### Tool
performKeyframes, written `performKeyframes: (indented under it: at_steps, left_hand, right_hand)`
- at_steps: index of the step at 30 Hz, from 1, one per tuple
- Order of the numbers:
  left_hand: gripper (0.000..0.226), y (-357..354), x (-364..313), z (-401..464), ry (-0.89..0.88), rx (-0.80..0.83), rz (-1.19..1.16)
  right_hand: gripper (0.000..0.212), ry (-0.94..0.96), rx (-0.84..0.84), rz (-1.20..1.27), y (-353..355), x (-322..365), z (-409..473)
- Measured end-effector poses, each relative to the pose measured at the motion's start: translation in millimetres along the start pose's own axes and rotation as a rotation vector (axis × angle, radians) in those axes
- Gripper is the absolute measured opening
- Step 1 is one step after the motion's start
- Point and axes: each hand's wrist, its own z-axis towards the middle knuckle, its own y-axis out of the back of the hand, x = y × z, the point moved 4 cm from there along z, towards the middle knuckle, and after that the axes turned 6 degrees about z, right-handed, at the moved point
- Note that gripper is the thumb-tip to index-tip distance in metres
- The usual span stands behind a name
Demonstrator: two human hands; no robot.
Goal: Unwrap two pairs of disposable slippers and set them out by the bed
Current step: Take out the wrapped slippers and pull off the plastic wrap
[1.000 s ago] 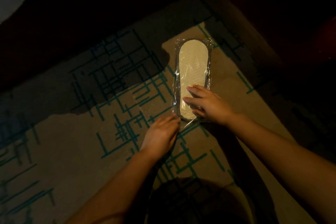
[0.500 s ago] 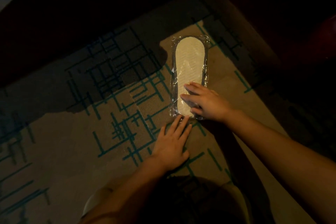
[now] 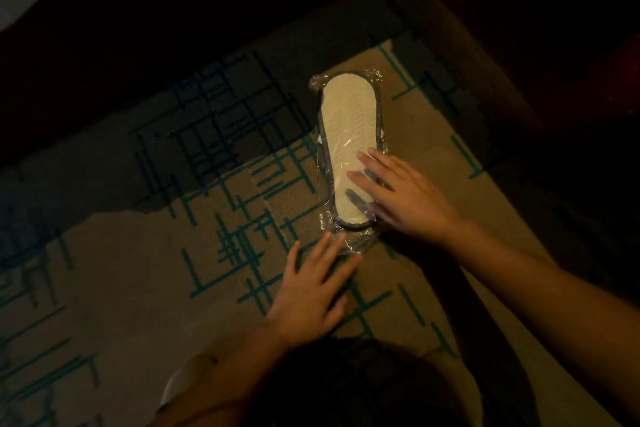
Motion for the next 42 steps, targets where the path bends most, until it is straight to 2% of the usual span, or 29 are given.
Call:
performKeyframes:
  at_steps: [2, 4, 5, 7, 11, 15, 17, 18, 19, 21, 22, 23, 25, 28, 31, 35, 38, 42]
  left_hand:
    - [0.061, 14, 22, 5, 0.428, -0.160, -0.322]
    - [0.051, 17, 40, 19, 0.809, -0.183, -0.736]
    - [0.042, 17, 48, 29, 0.919, -0.176, -0.889]
    - [0.028, 19, 58, 49, 1.030, -0.105, -1.046]
    - [0.021, 18, 50, 79, 1.029, 0.132, -1.199]
    - [0.015, 8, 37, 95, 1.101, 0.224, -1.249]
    - [0.008, 5, 32, 97, 1.145, 0.201, -1.323]
    - [0.006, 4, 30, 98, 1.150, 0.183, -1.361]
    - [0.009, 4, 27, 97, 1.148, 0.177, -1.412]
    - [0.010, 3, 19, 95, 1.172, 0.166, -1.604]
    - [0.011, 3, 16, 92, 1.202, 0.157, -1.715]
    - [0.009, 3, 14, 90, 1.233, 0.147, -1.797]
    - [0.006, 2, 12, 84, 1.257, 0.143, -1.854]
    - [0.003, -2, 13, 77, 1.220, 0.141, -1.880]
    - [0.016, -3, 14, 75, 1.218, 0.141, -1.924]
    - [0.024, 0, 16, 80, 1.200, 0.093, -1.979]
    - [0.030, 6, 21, 90, 1.196, -0.006, -2.046]
    - [0.038, 12, 42, 90, 1.291, -0.174, -2.188]
  right_hand:
    - [0.058, 0.028, -0.073, 0.032, -8, 23, -24]
    - [0.048, 0.101, -0.030, -0.013, -22, 40, -49]
    - [0.044, 0.101, -0.006, -0.022, -27, 43, -59]
    - [0.043, 0.028, 0.009, -0.001, -32, 46, -72]
    - [0.046, -0.195, -0.032, 0.062, -33, 47, -80]
    - [0.035, -0.428, -0.039, 0.146, -33, 41, -78]
    - [0.029, -0.561, -0.095, 0.299, -33, 36, -75]
    - [0.029, -0.684, -0.147, 0.470, -33, 32, -73]
    - [0.028, -0.862, -0.212, 0.754, -34, 27, -72]
    - [0.019, -1.227, -0.407, 1.460, -39, 22, -69]
    - [0.012, -1.339, -0.494, 1.715, -40, 23, -67]
    - [0.011, -1.390, -0.543, 1.859, -39, 23, -65]
    - [0.010, -1.377, -0.576, 1.957, -35, 25, -59]
    - [0.008, -1.345, -0.650, 1.959, -30, 30, -49]
    - [0.018, -1.320, -0.716, 1.898, -25, 32, -41]
    - [0.025, -1.252, -0.620, 1.869, -24, 39, -35]
    - [0.027, -1.206, -0.560, 1.807, -27, 45, -33]
    - [0.024, -1.196, -0.536, 1.815, -33, 38, -42]
